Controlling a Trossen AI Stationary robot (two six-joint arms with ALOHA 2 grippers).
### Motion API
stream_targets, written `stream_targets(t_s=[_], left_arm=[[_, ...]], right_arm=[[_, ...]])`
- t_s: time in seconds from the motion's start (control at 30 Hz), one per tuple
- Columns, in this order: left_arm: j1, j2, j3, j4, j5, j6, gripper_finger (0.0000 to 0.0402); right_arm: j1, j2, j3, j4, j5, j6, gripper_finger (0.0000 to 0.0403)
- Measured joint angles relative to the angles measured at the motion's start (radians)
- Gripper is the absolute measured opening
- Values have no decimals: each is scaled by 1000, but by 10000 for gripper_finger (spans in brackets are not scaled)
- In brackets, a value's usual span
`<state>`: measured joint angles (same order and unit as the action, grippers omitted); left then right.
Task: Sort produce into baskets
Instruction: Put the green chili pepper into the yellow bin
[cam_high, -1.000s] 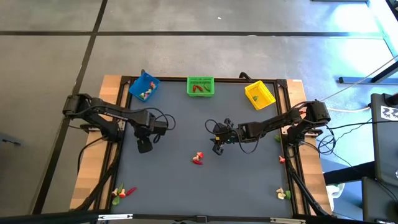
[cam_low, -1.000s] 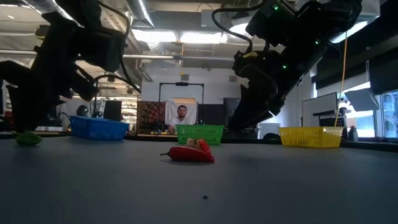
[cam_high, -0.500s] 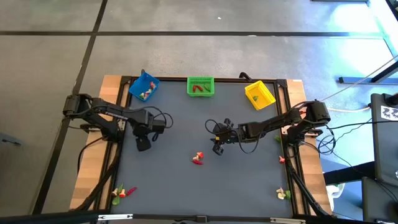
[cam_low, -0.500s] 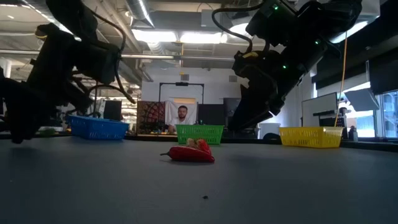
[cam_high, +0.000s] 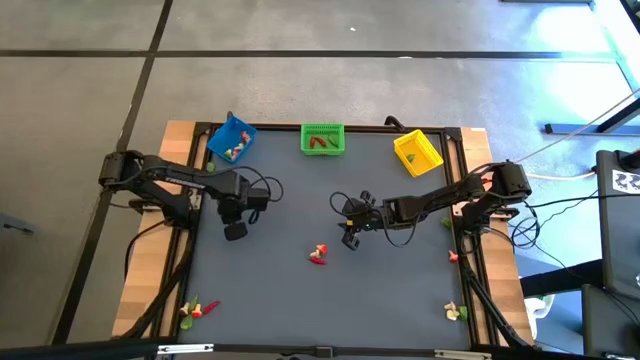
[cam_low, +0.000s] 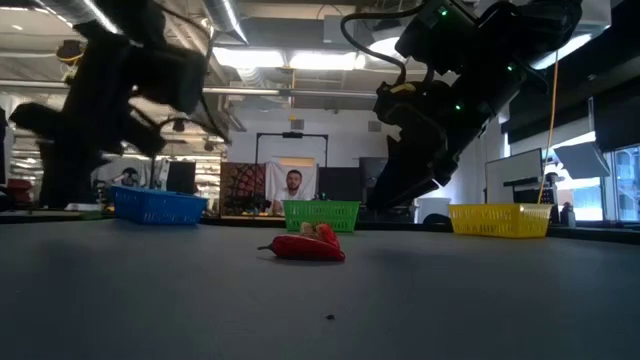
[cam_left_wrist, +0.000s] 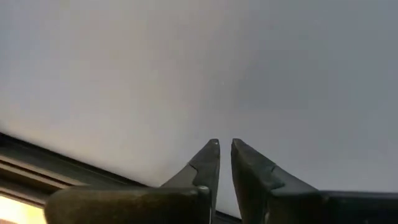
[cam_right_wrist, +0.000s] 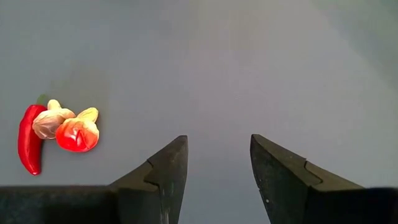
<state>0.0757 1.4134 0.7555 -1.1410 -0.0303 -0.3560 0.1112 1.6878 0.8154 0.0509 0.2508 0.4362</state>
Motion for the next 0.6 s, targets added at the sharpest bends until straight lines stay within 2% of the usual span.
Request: stream_targets(t_s=[0.13, 0.43, 0.6], left_arm=[[18, -19, 29, -1, 0, 14, 51], [66, -26, 32, 3, 1, 64, 142], [91, -47, 48, -157, -28, 42, 162]], right_arm=[[0, 0, 0, 1, 0, 0, 175], [0, 0, 0, 4, 0, 2, 175], [0, 0, 0, 4, 0, 3, 175]])
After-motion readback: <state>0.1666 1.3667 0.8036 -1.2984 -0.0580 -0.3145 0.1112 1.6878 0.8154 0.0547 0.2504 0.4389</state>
